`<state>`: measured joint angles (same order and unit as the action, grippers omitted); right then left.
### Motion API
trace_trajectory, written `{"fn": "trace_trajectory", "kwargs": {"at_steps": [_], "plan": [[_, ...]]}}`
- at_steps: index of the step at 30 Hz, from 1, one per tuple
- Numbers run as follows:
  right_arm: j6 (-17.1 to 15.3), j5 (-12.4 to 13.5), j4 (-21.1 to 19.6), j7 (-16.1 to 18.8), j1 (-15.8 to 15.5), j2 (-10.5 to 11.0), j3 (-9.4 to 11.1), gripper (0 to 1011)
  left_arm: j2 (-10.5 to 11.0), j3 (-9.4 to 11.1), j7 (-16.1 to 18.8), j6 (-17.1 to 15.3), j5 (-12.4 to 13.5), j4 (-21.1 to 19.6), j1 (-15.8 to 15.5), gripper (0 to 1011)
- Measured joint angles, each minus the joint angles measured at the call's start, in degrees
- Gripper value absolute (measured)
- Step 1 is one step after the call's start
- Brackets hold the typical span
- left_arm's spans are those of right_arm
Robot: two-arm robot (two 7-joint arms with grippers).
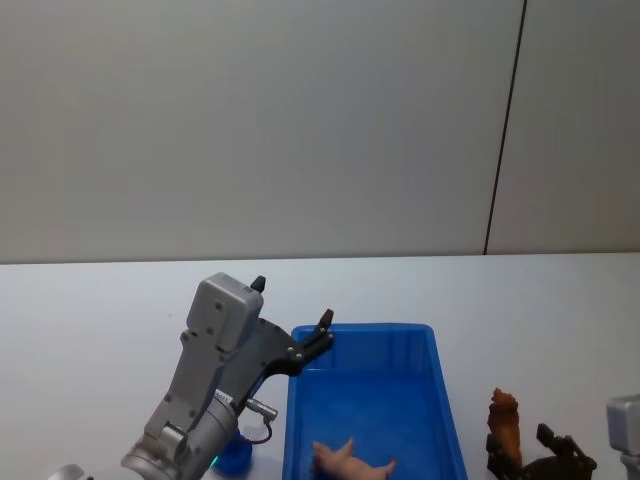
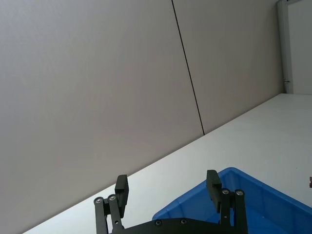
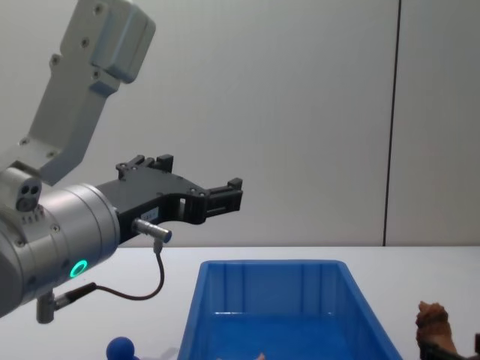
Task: Pick up the two dolls from the table and place them into the box.
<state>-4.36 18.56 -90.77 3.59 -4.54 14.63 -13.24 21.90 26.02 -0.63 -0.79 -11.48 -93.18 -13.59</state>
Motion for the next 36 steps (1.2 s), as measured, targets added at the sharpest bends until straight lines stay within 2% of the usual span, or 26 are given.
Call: {"fn": "trace_trajectory", "kwargs": {"at_steps": [2, 7, 12, 13, 15, 24, 31, 36], "plan": [[-0.6, 0.4, 0.4, 0.1, 0.1, -0.2, 0.0, 755, 0.0, 0.0, 0.0, 0.0, 0.0, 0.0, 0.0, 1008], [-1.9, 1.3, 1.4, 0.6, 0.5, -0.5, -0.1, 560, 0.0, 0.0, 0.0, 0.0, 0.0, 0.0, 0.0, 1008], [-2.3, 1.5, 1.8, 1.1, 0.7, -0.8, -0.2, 423, 0.0, 0.0, 0.0, 0.0, 0.0, 0.0, 0.0, 1008], [-2.3, 1.4, 1.9, 1.2, 0.7, -0.8, -0.2, 359, 0.0, 0.0, 0.0, 0.0, 0.0, 0.0, 0.0, 1008], [-2.2, 1.2, 1.9, 1.4, 0.7, -0.9, -0.3, 321, 0.0, 0.0, 0.0, 0.0, 0.0, 0.0, 0.0, 1008], [-0.2, -1.2, 0.7, 2.1, 0.6, -0.8, -0.5, 305, 0.0, 0.0, 0.0, 0.0, 0.0, 0.0, 0.0, 1008], [2.6, -3.6, -1.7, 3.0, 0.4, -0.5, -0.6, 305, 0.0, 0.0, 0.0, 0.0, 0.0, 0.0, 0.0, 1008], [4.3, -4.3, -3.2, 4.5, 0.5, -0.2, -0.6, 305, 0.0, 0.0, 0.0, 0.0, 0.0, 0.0, 0.0, 1008]]}}
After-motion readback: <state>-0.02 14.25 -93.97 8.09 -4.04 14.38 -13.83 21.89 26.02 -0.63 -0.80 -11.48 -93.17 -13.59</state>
